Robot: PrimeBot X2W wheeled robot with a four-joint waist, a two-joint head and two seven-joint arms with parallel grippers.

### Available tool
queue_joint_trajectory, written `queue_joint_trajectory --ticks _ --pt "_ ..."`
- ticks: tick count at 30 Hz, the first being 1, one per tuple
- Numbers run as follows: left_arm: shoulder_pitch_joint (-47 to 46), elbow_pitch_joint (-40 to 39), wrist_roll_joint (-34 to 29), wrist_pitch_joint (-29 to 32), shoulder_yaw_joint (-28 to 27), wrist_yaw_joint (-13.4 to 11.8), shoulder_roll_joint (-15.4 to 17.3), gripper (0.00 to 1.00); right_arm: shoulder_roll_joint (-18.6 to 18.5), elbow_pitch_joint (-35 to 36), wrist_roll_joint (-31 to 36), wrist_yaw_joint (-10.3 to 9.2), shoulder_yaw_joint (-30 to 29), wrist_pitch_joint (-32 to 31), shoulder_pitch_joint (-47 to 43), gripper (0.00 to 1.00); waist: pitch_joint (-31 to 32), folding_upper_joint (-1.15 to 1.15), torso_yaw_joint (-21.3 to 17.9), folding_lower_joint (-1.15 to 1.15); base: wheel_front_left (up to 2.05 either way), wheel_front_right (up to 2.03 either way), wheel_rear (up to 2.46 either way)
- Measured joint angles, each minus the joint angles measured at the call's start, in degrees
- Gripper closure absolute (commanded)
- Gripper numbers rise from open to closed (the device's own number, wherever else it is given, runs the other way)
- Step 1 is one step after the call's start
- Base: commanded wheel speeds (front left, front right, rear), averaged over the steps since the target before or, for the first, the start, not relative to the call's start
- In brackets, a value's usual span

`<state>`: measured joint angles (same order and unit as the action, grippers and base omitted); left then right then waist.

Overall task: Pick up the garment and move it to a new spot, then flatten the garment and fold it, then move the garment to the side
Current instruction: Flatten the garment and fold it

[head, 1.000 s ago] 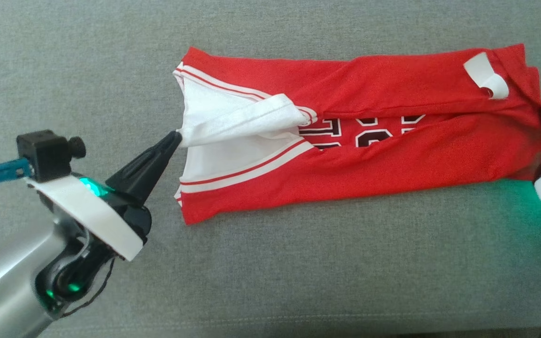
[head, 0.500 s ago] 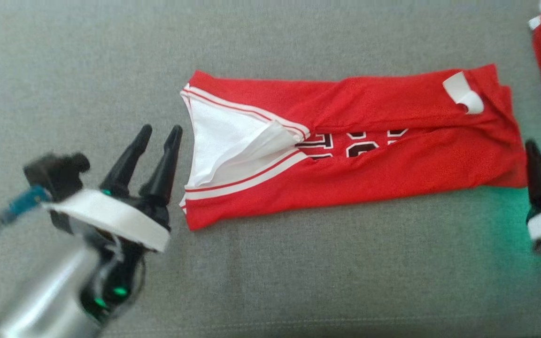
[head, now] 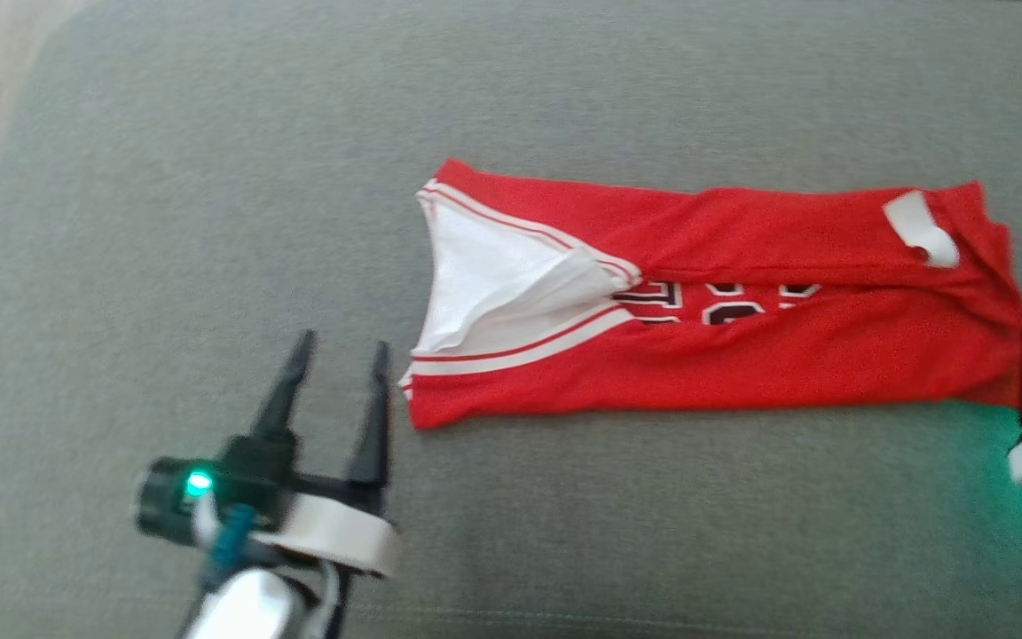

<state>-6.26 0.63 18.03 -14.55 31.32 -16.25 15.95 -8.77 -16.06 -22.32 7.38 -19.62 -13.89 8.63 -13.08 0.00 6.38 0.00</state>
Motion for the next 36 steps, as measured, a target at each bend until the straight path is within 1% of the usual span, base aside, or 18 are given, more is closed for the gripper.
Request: queue_joint_trajectory --ticks 3,5,7,8,10,13,15,16,17,18,19,23,27,30,32,36 --pt "0.26 0.37 -3.79 0.00 1.35 -0.22 -2.38 0.00 -0.68 -3.81 3.14 0.00 -2.23 -0.57 4.04 0.00 -0.31 0.00 1.97 0.00 0.00 0.00 0.00" --pt "0.26 0.35 -4.97 0.00 1.29 -0.21 -3.83 0.00 -0.79 -5.76 4.35 0.00 -3.55 -1.42 6.39 0.00 -0.74 0.00 3.17 0.00 0.00 0.00 0.00" --pt "0.26 0.35 -5.13 0.00 1.11 -0.19 -4.31 0.00 -0.81 -6.82 4.99 0.00 -4.33 -1.44 7.43 0.00 -1.04 0.00 3.68 0.00 0.00 0.00 0.00" --pt "0.26 0.58 -5.70 0.00 0.68 0.19 -5.02 0.00 -0.88 -9.14 6.09 0.00 -6.22 -2.08 9.33 0.00 -1.74 0.00 4.60 0.00 0.00 0.00 0.00" --pt "0.28 0.77 -6.17 0.00 -0.05 0.47 -5.68 0.00 -0.94 -11.45 6.70 0.00 -7.76 -3.20 10.60 0.00 -2.38 0.00 5.37 0.00 0.00 0.00 0.00" --pt "0.30 1.03 -6.90 0.00 -1.69 1.65 -6.79 0.00 -1.26 -13.88 7.15 0.00 -8.62 -4.98 12.02 0.00 -3.23 0.00 6.39 0.00 0.00 0.00 0.00" --pt "0.37 1.35 -6.97 0.00 -2.60 2.18 -7.26 0.00 -1.41 -14.37 6.34 0.00 -8.36 -6.42 12.80 0.00 -3.25 0.00 6.48 0.00 0.00 0.00 0.00" --pt "0.41 1.36 -6.99 0.00 -2.89 2.26 -7.43 0.00 -1.41 -14.43 5.58 0.00 -7.89 -7.27 13.04 0.14 -3.20 0.00 6.41 0.00 0.00 0.00 0.00" --pt "0.49 1.36 -7.22 0.00 -3.31 2.74 -7.62 0.00 -1.44 -14.41 4.77 0.00 -7.26 -7.99 13.09 0.41 -3.13 0.00 6.31 0.00 0.00 0.00 0.00" --pt "0.62 1.36 -7.37 0.00 -3.75 3.10 -7.86 0.00 -1.47 -14.38 4.07 0.00 -6.50 -8.78 13.05 0.76 -3.04 0.00 6.20 0.00 0.00 0.00 0.00" --pt "0.80 1.36 -7.37 0.00 -4.22 3.38 -8.06 0.00 -1.49 -14.24 3.48 0.00 -5.80 -9.34 12.96 1.00 -2.93 0.00 6.06 0.00 0.00 0.00 0.00" --pt "1.72 1.58 -7.37 0.00 -5.94 4.74 -8.90 0.00 -1.52 -13.32 1.20 0.00 -3.03 -9.74 12.32 1.00 -2.32 0.00 5.26 0.00 0.00 0.00 0.00" --pt "2.10 1.66 -7.80 0.00 -7.62 5.60 -9.34 0.00 -2.32 -12.46 1.77 0.00 -1.88 -7.75 10.04 1.00 -1.64 0.00 4.06 0.00 0.00 0.00 0.00" --pt "2.80 1.89 -7.88 0.00 -8.42 6.27 -9.58 0.00 -3.30 -12.45 1.71 0.00 -2.49 -7.61 9.42 1.00 -1.13 0.00 2.91 0.00 0.00 0.00 0.00" --pt "2.86 2.16 -7.95 0.00 -8.72 6.90 -9.84 0.00 -4.65 -12.33 1.71 0.00 -3.03 -7.62 9.44 1.00 -0.78 0.00 2.14 0.00 0.00 0.00 0.00" --pt "2.88 2.52 -8.40 0.00 -9.51 7.95 -10.63 0.00 -6.27 -8.88 1.51 0.00 -5.15 -8.04 9.43 1.00 0.10 0.00 1.06 0.00 0.00 0.00 0.00"
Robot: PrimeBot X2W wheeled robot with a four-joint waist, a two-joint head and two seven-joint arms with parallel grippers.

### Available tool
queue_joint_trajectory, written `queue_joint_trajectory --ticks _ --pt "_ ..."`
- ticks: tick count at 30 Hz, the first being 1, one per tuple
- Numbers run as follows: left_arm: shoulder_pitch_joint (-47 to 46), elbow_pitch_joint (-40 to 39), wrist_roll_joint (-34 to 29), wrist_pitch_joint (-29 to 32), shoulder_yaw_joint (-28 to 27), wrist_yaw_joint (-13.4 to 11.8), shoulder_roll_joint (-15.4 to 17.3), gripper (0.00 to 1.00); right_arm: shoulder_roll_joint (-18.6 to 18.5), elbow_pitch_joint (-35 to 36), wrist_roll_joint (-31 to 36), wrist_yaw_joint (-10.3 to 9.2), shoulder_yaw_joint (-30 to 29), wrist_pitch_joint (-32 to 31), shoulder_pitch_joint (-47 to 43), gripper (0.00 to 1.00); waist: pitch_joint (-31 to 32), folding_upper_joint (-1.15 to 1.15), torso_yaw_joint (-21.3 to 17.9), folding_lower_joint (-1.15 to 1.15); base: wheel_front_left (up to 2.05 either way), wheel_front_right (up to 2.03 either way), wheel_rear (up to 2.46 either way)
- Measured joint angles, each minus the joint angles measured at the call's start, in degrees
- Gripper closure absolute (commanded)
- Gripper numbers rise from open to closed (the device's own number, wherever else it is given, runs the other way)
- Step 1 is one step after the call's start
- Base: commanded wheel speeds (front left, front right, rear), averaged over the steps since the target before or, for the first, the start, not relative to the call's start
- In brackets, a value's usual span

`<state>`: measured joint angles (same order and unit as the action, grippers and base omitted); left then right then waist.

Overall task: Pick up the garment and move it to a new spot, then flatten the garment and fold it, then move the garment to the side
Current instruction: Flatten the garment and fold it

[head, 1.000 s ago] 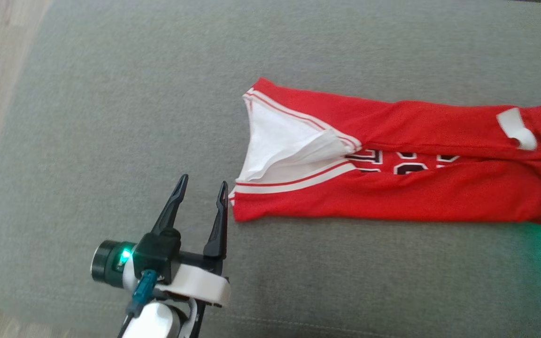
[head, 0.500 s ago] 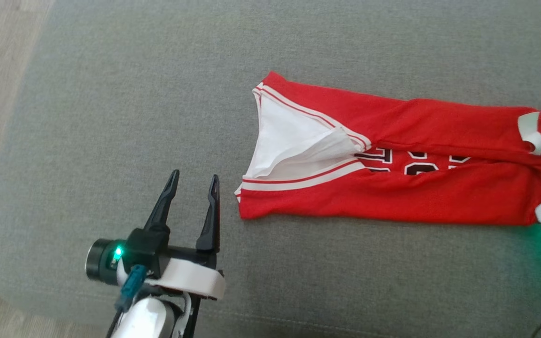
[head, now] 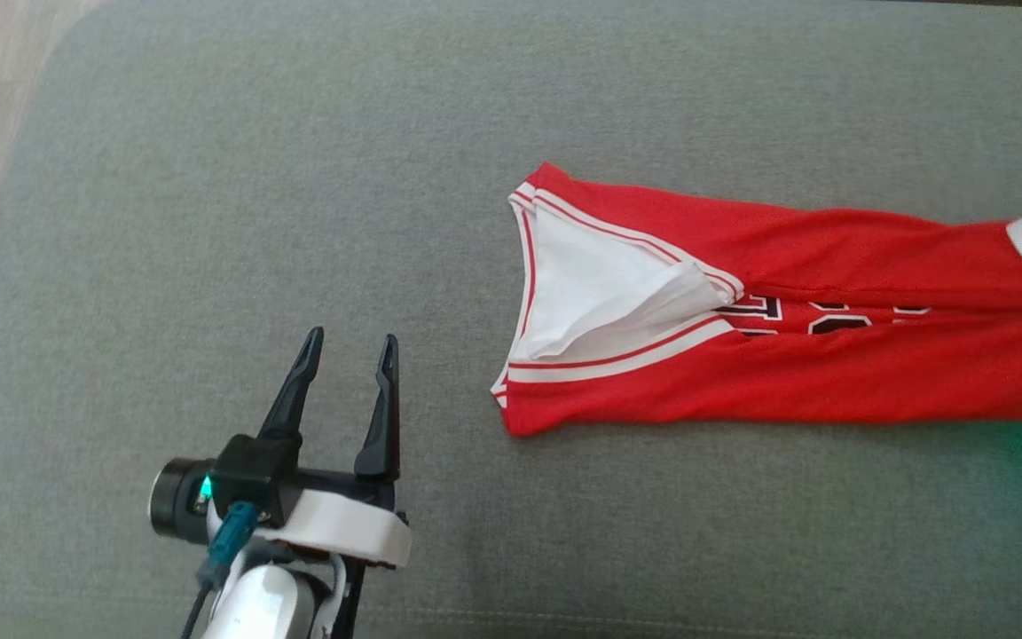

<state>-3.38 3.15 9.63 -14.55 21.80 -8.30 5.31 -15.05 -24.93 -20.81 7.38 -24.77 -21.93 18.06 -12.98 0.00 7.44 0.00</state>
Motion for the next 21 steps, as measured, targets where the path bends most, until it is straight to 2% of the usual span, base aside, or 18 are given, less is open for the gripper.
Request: queue_joint_trajectory --ticks 3,12,16,21 --pt "0.28 0.23 -0.23 0.00 -0.68 0.32 -0.21 0.00 0.73 5.15 -2.04 0.00 0.69 -1.56 -0.02 1.00 0.63 0.00 -0.63 0.00 0.00 0.00 0.00" --pt "1.27 1.41 -1.14 0.00 -1.46 2.31 -0.87 0.00 7.80 23.59 -6.00 0.00 8.84 -5.60 -2.67 1.00 2.74 0.00 -0.49 0.00 0.00 0.00 0.00" --pt "1.29 1.97 -1.51 0.00 -1.60 2.85 -1.05 0.00 10.45 27.10 -6.32 0.00 13.65 -6.68 -3.33 1.00 3.19 0.00 1.05 0.00 0.00 0.00 0.00" --pt "1.33 2.55 -2.00 0.00 -1.59 3.44 -1.26 0.00 11.58 26.59 -6.38 0.00 16.91 -6.62 -3.24 1.00 3.35 0.00 3.08 0.00 0.00 0.00 0.00"
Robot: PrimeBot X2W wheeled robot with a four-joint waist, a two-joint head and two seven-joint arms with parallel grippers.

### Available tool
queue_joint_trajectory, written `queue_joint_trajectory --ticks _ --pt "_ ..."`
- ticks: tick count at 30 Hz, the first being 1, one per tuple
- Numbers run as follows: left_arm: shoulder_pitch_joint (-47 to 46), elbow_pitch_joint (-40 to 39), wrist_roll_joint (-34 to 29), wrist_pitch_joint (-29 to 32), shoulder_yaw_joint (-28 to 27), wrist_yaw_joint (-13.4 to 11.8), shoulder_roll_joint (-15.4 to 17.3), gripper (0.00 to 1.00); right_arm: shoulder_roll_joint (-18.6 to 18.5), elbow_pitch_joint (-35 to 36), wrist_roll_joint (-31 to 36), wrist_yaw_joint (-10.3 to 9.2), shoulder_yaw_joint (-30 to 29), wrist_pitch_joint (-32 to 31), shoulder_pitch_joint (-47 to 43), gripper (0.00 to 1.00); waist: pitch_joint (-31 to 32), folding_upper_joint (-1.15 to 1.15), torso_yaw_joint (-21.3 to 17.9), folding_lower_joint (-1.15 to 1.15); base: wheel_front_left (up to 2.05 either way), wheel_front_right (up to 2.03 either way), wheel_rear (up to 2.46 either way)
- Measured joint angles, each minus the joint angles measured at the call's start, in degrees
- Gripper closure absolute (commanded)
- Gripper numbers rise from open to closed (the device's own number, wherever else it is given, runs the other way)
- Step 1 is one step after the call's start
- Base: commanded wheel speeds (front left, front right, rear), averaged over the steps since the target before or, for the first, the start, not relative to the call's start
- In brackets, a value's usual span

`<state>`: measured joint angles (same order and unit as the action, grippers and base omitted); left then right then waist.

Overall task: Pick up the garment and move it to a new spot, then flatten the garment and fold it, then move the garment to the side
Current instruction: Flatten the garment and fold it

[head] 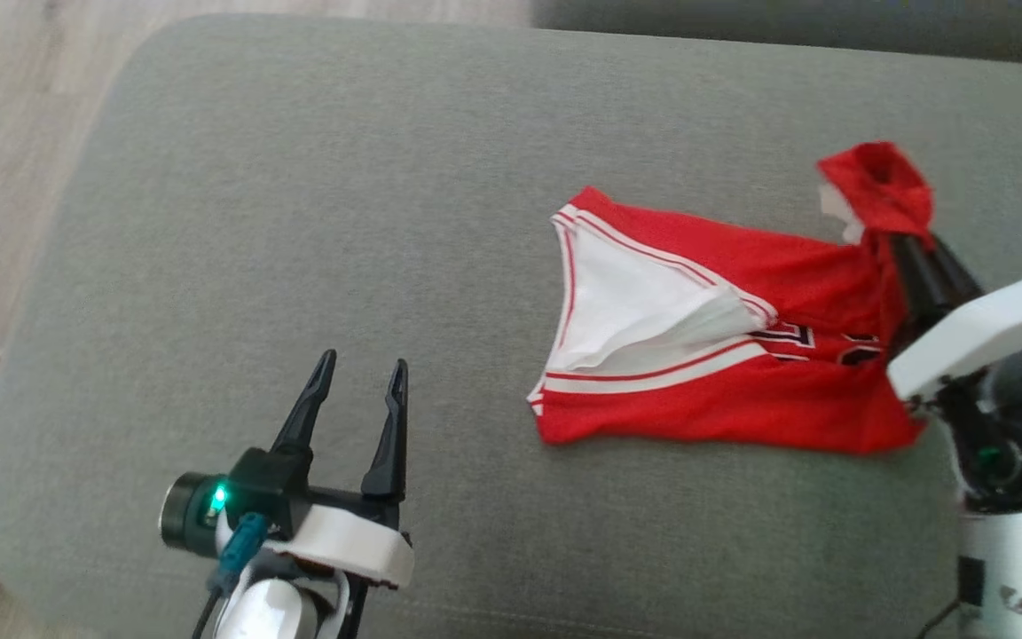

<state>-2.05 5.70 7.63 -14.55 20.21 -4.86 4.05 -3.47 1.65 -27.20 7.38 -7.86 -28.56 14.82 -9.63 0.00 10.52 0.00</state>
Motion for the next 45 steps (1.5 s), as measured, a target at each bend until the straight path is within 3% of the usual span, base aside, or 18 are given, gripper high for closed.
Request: queue_joint_trajectory --ticks 16,17,18,19,29,38,45 --pt "-0.69 1.46 -0.05 0.00 1.29 1.41 -0.77 0.00 0.24 -12.57 -8.44 -0.01 18.81 8.82 3.63 1.00 -1.14 0.00 7.65 0.00 0.00 0.00 0.00" --pt "-0.69 1.48 -0.05 0.00 1.31 1.41 -0.77 0.00 0.23 -13.44 -8.79 -0.01 19.58 9.37 3.92 0.89 -1.24 0.00 7.88 0.00 0.00 0.00 0.00" --pt "-0.69 1.54 -0.05 0.00 1.34 1.41 -0.77 0.00 0.22 -14.32 -9.09 -0.01 20.27 10.01 4.22 0.55 -1.32 0.00 8.07 0.00 0.00 0.00 0.00" --pt "-0.70 1.65 -0.05 0.00 1.41 1.41 -0.78 0.00 0.22 -15.27 -9.36 -0.01 20.73 10.69 4.60 0.00 -1.36 0.00 8.23 0.00 0.00 0.00 0.00" --pt "-0.65 2.33 0.01 0.00 1.26 1.35 -0.86 0.00 0.21 -17.10 -14.73 -0.01 21.87 18.98 6.80 0.00 -0.35 0.00 6.57 0.00 0.00 0.00 0.00" --pt "-0.16 2.42 0.01 0.00 -1.54 1.31 -0.82 0.00 0.23 -18.19 -5.47 -0.01 11.32 25.58 1.77 0.00 2.84 0.00 1.36 0.00 0.00 0.00 0.00" --pt "2.85 2.68 0.98 0.00 -3.42 1.32 -0.82 0.00 -2.09 -20.78 0.24 -0.01 10.02 33.42 -6.11 0.00 5.44 0.00 -3.09 0.00 0.00 0.00 0.00"
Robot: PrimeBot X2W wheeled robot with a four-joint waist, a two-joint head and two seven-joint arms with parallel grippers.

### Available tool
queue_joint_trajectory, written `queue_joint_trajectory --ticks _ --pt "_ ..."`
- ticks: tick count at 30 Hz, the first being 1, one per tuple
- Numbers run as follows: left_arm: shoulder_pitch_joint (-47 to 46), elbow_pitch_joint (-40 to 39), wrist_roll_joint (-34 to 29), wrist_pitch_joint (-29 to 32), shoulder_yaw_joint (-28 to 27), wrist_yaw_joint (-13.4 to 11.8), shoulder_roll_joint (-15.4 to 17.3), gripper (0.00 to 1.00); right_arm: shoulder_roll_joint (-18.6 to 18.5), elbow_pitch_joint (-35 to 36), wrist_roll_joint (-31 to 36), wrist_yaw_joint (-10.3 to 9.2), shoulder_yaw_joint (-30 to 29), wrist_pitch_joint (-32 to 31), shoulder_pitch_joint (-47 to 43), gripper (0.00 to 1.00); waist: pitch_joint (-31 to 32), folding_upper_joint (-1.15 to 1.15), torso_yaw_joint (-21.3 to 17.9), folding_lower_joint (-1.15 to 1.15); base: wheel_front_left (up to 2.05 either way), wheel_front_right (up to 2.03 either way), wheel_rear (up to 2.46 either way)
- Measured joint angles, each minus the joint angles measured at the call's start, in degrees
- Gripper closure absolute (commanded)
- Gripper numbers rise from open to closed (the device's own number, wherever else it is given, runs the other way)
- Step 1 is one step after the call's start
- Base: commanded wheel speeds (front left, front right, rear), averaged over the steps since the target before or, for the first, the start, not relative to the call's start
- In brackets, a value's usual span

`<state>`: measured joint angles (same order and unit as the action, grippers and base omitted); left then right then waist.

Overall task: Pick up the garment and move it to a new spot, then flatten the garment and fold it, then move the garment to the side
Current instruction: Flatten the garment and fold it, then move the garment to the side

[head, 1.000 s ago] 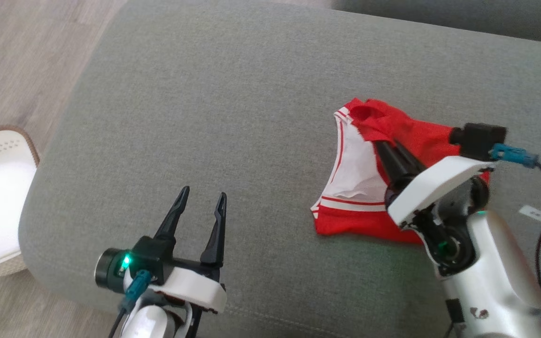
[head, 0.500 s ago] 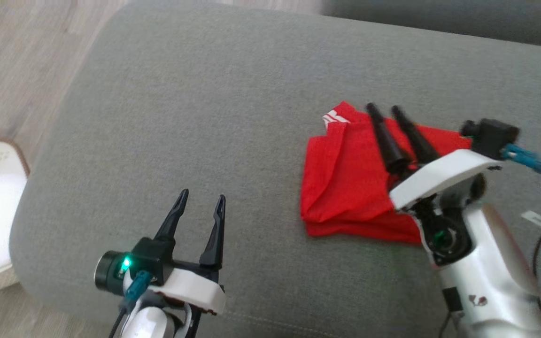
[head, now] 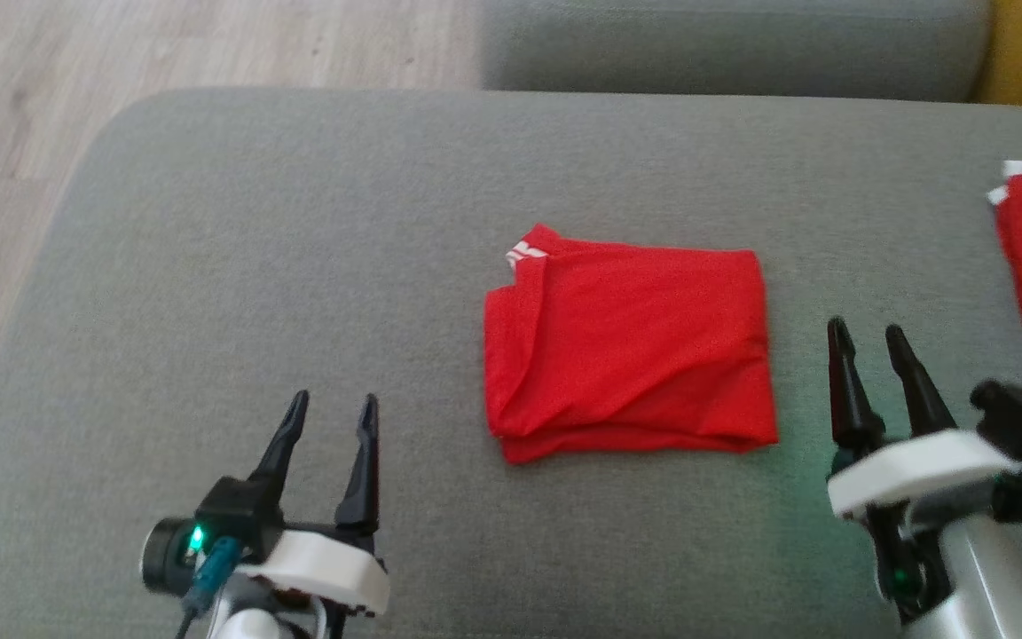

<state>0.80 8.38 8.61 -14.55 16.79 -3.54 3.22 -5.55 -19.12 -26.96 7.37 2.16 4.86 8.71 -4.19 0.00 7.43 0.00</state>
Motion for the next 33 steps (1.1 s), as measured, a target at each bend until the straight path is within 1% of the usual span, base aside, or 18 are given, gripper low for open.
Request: queue_joint_trajectory --ticks 5,8,11,14,17,22,33 --pt "1.68 0.19 1.30 0.00 -1.60 0.01 0.00 0.00 -3.96 -1.40 5.81 0.00 2.46 6.80 -4.13 0.00 1.95 0.00 -2.25 0.00 0.00 0.00 0.00" --pt "2.79 0.00 1.74 0.00 -2.37 0.03 0.00 0.00 -4.44 -1.47 8.57 0.00 2.46 8.83 -6.16 0.00 3.27 0.00 -3.06 0.00 0.00 0.00 0.00" --pt "4.44 -0.64 1.72 0.00 -3.05 0.09 0.00 0.00 -4.21 -1.13 11.14 0.00 1.65 9.35 -7.66 0.00 4.24 0.00 -3.82 0.00 0.00 0.00 0.00" --pt "5.86 -1.13 1.07 0.00 -3.15 0.52 0.00 0.00 -3.38 2.37 13.14 0.00 -0.41 9.36 -9.18 0.00 4.93 0.00 -4.39 0.00 0.00 0.00 0.00" --pt "6.42 -1.81 0.43 0.00 -3.53 0.76 0.01 0.00 -1.74 5.01 14.23 0.00 -1.21 9.50 -10.94 0.00 5.35 0.00 -4.61 0.00 0.00 0.00 0.00" --pt "7.22 -2.58 0.10 0.00 -4.45 1.57 0.00 0.00 -0.59 5.49 14.72 0.00 -0.79 9.50 -13.64 0.00 5.71 0.00 -4.78 0.00 0.00 0.00 0.00" --pt "7.42 -2.57 -0.46 0.00 -4.68 1.59 0.00 0.00 -0.30 6.12 14.92 0.00 -0.85 9.50 -13.93 0.00 6.01 0.00 -4.27 0.00 0.00 0.00 0.00"
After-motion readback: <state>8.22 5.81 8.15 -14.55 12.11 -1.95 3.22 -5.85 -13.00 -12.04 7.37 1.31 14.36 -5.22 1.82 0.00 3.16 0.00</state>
